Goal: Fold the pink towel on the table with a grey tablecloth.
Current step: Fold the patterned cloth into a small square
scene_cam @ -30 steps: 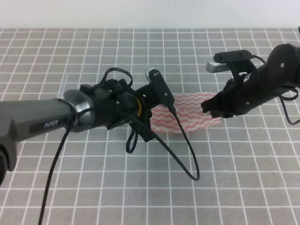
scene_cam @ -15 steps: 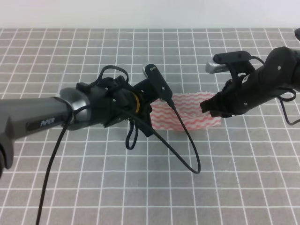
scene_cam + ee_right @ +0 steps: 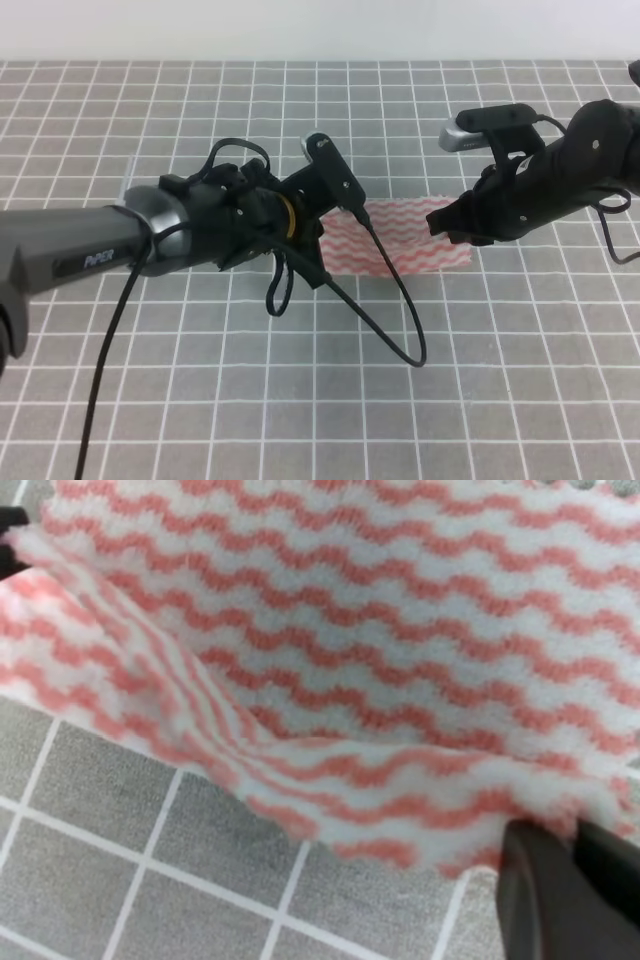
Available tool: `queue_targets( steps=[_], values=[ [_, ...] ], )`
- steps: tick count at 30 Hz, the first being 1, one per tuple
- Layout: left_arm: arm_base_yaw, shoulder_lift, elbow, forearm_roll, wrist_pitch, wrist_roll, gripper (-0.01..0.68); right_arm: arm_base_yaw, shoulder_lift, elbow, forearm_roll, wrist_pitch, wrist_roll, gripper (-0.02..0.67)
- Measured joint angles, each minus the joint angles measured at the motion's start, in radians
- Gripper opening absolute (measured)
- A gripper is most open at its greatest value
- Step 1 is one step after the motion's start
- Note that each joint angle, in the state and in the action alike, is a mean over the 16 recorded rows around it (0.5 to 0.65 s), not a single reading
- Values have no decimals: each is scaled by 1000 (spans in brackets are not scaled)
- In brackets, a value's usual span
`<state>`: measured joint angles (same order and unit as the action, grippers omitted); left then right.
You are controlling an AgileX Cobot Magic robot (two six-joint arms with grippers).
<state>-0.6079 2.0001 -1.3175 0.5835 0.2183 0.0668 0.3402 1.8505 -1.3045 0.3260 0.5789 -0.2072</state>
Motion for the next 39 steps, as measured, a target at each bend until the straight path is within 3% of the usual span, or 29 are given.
queue_targets(
  steps=[39],
  values=[
    [27, 58, -63, -5, 2, -39, -1, -17, 41, -3, 7, -95, -2, -15]
  ],
)
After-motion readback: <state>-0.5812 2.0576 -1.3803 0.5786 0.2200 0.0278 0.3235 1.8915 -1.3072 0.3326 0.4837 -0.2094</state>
